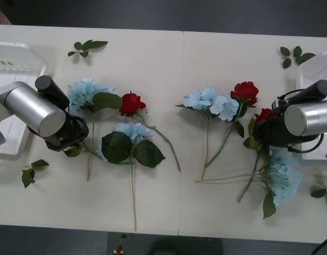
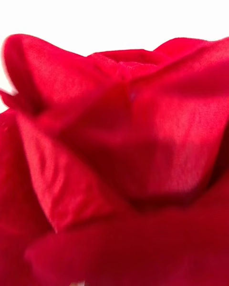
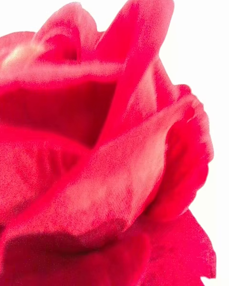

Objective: Put the red flowers into the right box and the blue flowers into the left box

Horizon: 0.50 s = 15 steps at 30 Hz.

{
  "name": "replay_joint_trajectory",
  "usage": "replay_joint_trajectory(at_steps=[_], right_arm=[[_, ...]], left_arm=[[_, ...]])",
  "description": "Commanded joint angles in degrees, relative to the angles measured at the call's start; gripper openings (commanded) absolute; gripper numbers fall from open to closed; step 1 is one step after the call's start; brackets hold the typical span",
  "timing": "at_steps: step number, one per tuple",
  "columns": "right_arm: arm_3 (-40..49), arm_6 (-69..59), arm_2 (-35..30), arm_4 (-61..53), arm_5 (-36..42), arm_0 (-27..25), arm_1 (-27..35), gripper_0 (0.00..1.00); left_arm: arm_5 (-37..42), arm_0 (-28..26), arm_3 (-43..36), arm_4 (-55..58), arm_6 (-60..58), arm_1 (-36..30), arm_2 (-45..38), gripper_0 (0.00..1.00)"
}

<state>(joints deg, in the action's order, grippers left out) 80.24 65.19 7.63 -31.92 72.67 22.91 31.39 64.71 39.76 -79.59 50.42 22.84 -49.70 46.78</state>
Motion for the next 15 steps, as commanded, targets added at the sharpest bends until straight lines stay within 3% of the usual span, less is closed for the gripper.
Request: replay_joint_trajectory(at_steps=[1,15], right_arm=[[6.7,0.0,-1.2,-0.3,2.5,0.7,1.7,0.0],[12.0,-0.8,-12.3,-1.5,15.0,7.4,3.3,0.0]], left_arm=[[-0.5,-0.5,-1.0,-1.3,-1.5,-0.5,-0.1,0.0],[-0.4,-0.6,-3.2,-3.7,-0.5,-3.7,-0.1,0.0]])
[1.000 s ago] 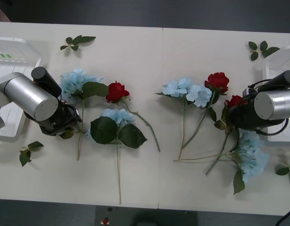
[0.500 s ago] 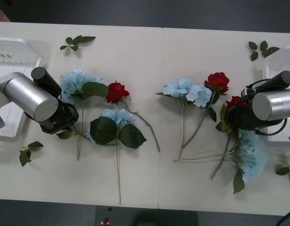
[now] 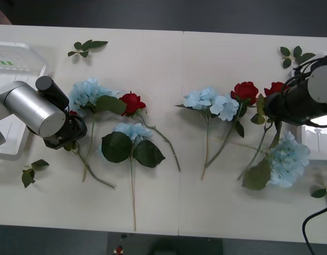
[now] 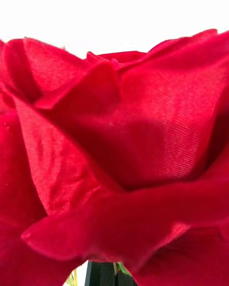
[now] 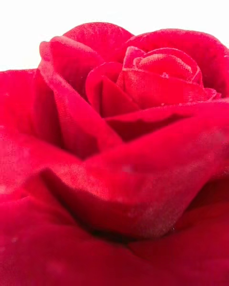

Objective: Put the red flowers into the right box and the blue flowers into the left box

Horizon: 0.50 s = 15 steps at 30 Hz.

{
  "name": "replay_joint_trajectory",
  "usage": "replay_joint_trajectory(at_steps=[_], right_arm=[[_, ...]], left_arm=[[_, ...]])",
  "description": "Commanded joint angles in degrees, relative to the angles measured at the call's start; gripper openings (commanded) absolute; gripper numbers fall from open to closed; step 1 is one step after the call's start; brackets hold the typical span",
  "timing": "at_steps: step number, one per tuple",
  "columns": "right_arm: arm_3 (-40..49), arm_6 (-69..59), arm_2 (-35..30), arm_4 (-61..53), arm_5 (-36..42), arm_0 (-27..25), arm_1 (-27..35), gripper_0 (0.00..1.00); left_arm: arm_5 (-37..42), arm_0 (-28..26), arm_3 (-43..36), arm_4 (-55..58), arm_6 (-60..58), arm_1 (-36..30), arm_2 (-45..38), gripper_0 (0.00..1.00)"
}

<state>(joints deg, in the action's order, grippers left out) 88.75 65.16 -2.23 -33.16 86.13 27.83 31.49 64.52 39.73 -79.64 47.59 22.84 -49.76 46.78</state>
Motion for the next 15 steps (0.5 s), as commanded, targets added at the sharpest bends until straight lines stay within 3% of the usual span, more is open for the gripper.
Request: replay_joint_trajectory(at_steps=[1,7,15], right_arm=[[4.1,-0.8,-3.0,-0.2,2.0,2.7,3.6,0.0],[8.0,-0.1,-6.4,-0.5,5.3,3.1,7.4,0.0],[10.8,0.3,-10.4,-1.3,9.9,3.1,9.5,0.0]], left_arm=[[-0.2,-0.5,-3.9,-0.9,0.4,-4.6,-0.2,0.0],[-0.4,-0.5,-9.1,-0.7,7.8,-12.1,-1.3,0.0],[-3.5,-0.5,-14.0,-1.1,18.2,-17.3,-6.7,0.0]])
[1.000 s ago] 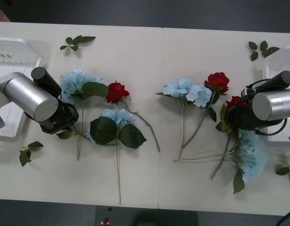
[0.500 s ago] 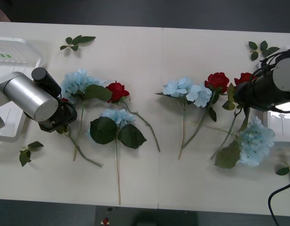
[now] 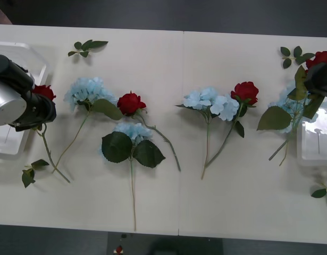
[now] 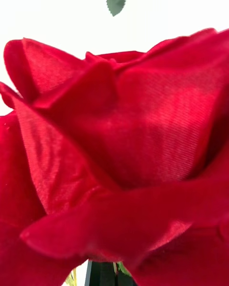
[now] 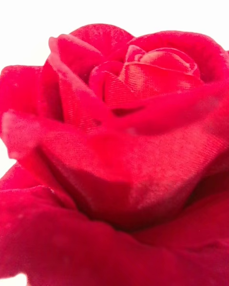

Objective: Put the red flowers into the right box and the blue flowers into the left box

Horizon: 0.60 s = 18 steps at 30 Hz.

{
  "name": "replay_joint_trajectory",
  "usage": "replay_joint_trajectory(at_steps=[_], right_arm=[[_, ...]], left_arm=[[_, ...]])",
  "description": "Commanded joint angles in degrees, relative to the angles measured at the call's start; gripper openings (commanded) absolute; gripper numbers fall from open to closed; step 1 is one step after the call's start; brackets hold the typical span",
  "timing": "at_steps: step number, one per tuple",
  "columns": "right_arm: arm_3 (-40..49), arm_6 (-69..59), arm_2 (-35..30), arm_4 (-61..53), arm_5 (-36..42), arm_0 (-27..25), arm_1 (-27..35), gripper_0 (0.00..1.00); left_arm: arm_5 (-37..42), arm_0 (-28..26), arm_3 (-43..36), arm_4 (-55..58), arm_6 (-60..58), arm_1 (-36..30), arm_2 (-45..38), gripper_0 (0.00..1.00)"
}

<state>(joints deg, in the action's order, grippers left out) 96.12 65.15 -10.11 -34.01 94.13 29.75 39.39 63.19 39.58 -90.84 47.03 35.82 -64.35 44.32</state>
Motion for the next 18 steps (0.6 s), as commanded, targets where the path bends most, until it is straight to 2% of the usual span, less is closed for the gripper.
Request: replay_joint_trajectory(at_steps=[1,4,10,18], right_arm=[[4.8,0.5,-3.4,-0.7,3.3,1.3,1.9,0.0],[7.9,0.5,-5.0,-1.5,6.3,1.2,2.2,0.0],[12.4,-0.1,-6.1,-3.0,10.4,1.2,2.2,0.0],[13.8,-0.5,-6.4,-6.4,10.5,1.2,0.5,0.0]], left_arm=[[-3.5,-0.4,-3.7,-0.8,7.6,-3.2,-5.7,0.0],[-6.1,-0.4,-6.5,-2.4,12.4,-3.8,-8.6,0.0],[-6.3,-0.4,-14.3,-2.4,19.4,-4.1,-16.1,0.0],[-6.3,-0.5,-27.3,2.3,21.6,-4.7,-25.0,0.0]])
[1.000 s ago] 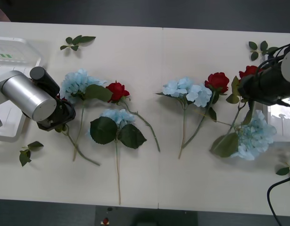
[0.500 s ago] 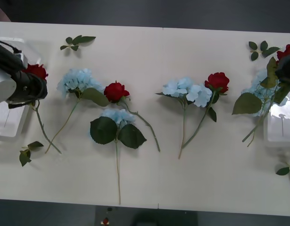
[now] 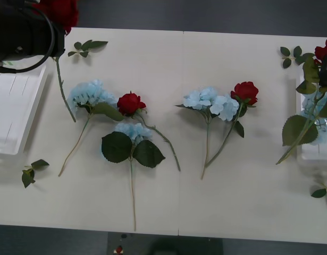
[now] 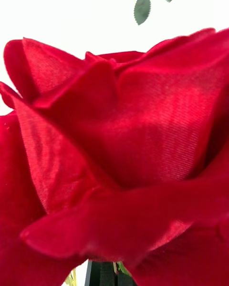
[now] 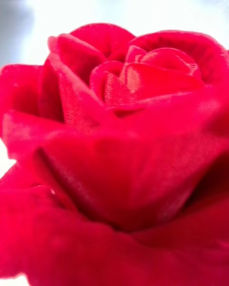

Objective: Put the red flowers into the right box and the blue flowers into the left box

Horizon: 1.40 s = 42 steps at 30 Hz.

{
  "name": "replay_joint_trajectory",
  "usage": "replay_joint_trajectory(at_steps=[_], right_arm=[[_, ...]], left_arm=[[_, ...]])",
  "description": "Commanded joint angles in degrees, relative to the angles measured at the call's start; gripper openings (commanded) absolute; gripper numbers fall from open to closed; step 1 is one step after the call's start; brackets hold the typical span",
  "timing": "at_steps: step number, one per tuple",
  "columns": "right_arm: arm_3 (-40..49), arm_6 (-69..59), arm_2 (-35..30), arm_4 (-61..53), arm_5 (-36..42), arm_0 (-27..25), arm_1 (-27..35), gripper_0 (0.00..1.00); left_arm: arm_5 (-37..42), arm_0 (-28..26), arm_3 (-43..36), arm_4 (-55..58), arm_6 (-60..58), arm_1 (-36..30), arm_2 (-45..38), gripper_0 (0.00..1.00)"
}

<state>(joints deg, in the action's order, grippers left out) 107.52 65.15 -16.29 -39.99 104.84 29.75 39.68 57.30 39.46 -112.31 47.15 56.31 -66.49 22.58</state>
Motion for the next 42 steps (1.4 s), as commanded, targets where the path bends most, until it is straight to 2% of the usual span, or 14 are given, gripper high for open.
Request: replay_joint_trajectory(at_steps=[1,2,3,4,5,9,13,16,21,30,36,42], right_arm=[[2.7,-0.6,-0.1,-0.4,-0.2,1.2,0.0,0.04],[2.7,-0.6,-0.2,-0.4,-0.2,1.2,-0.2,0.17],[2.7,-0.6,-0.2,-0.4,-0.2,1.2,-0.2,0.48],[2.8,-0.5,-0.2,-0.5,-0.4,1.3,-0.4,0.95],[2.8,-0.6,-0.1,-0.6,-0.5,1.2,-0.5,1.0],[2.7,-0.3,-0.1,-0.8,-0.5,1.2,-0.5,1.0],[2.7,-0.3,0.0,-1.1,-0.5,1.2,-0.5,1.0],[2.7,0.1,0.0,-1.6,-1.0,1.2,-0.5,1.0],[2.8,3.0,-0.9,-5.6,-2.8,1.2,-0.3,1.0],[2.8,23.1,-5.8,-16.2,-2.8,1.2,-0.3,1.0],[2.4,31.9,-9.1,-29.0,-2.7,0.7,-0.3,1.0],[-0.7,39.8,-13.1,-41.2,-0.4,0.8,-0.3,1.0]], left_arm=[[-0.4,-0.4,-7.1,2.9,1.1,-2.6,-4.0,0.0],[-0.4,-0.4,-8.5,3.6,1.0,-2.6,-4.9,0.0],[-0.6,-0.4,-9.9,4.4,0.8,-2.5,-5.8,0.0],[-1.3,-0.4,-11.4,5.9,0.6,-2.1,-7.2,0.0],[-2.1,-0.6,-12.4,7.7,0.4,-1.3,-8.7,0.0],[-5.8,-1.2,-15.2,10.6,-0.4,3.3,-12.5,0.0],[-11.2,-1.1,-15.7,10.7,-1.5,8.7,-12.3,0.0],[-12.3,-0.8,-15.8,9.0,-1.6,13.8,-11.9,0.0],[-12.3,1.1,-15.4,0.2,-4.9,22.4,-7.6,0.0],[-12.4,5.6,-9.1,-13.6,-15.3,36.7,-1.3,0.0],[-12.4,7.0,-5.8,-15.2,-16.6,41.4,-1.0,0.0],[-12.6,7.4,-5.6,-17.2,-22.7,42.8,-0.3,0.0]])
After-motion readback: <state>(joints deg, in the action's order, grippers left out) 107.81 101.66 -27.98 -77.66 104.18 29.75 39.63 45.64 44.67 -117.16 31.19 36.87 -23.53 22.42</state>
